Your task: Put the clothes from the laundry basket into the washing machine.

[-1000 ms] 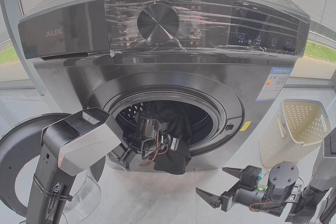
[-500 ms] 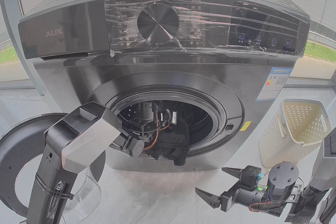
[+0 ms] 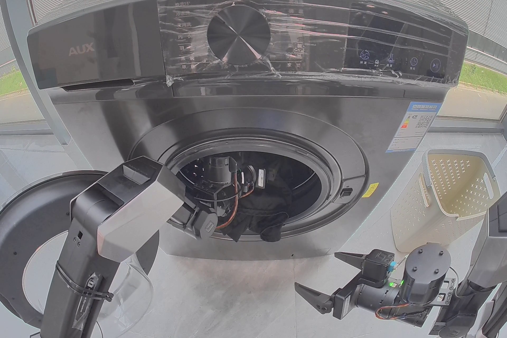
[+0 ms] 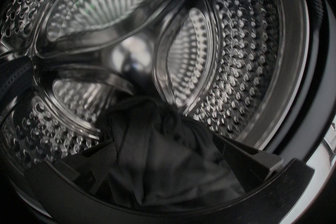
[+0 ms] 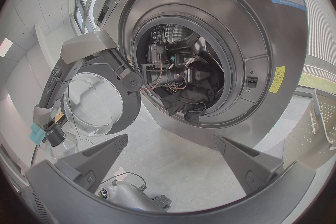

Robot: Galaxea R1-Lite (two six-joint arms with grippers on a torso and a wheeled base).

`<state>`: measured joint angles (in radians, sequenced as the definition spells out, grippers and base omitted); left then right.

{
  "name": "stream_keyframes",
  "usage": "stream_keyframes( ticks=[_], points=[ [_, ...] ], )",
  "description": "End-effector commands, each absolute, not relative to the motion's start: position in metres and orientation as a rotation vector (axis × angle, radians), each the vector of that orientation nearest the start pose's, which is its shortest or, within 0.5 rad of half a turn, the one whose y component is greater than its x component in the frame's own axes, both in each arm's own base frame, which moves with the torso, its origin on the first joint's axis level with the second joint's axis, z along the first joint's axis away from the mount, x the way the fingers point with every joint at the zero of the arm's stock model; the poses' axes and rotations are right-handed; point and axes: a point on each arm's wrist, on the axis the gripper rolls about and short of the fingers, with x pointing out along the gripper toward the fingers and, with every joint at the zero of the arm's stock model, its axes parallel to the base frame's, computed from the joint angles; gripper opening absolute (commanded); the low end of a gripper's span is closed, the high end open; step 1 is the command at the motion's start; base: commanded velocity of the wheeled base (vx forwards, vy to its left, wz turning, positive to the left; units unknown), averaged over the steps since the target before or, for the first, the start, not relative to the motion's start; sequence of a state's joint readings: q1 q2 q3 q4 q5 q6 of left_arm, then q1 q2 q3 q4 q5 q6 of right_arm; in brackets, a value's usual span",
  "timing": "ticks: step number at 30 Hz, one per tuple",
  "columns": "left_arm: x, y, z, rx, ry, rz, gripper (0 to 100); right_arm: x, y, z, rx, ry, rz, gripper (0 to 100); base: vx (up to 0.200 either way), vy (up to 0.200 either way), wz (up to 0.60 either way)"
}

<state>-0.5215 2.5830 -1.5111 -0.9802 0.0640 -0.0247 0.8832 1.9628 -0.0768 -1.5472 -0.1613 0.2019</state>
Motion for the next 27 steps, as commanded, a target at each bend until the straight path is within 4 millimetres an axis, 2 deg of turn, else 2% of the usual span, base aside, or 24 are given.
stream_keyframes(
  ticks=[1, 6, 18, 19, 27],
  points=[
    [0.405, -0.245, 0.033, 0.042, 0.23, -0.526, 100, 0.148, 0.175, 0.053, 0.019, 0.372, 0.68, 100, 0.0, 0.0, 0.0],
    [0.382, -0.239, 0.012, 0.081, 0.352, -0.576, 100, 0.148, 0.175, 0.052, 0.016, 0.379, 0.682, 100, 0.0, 0.0, 0.0],
    [0.385, -0.239, -0.022, 0.102, 0.411, -0.572, 100, 0.148, 0.175, 0.051, 0.015, 0.38, 0.679, 100, 0.0, 0.0, 0.0],
    [0.386, -0.238, -0.028, 0.11, 0.418, -0.567, 0, 0.148, 0.175, 0.051, 0.015, 0.38, 0.68, 100, 0.0, 0.0, 0.0],
    [0.389, -0.238, -0.027, 0.112, 0.401, -0.563, 0, 0.148, 0.175, 0.052, 0.016, 0.379, 0.679, 100, 0.0, 0.0, 0.0]
  ],
)
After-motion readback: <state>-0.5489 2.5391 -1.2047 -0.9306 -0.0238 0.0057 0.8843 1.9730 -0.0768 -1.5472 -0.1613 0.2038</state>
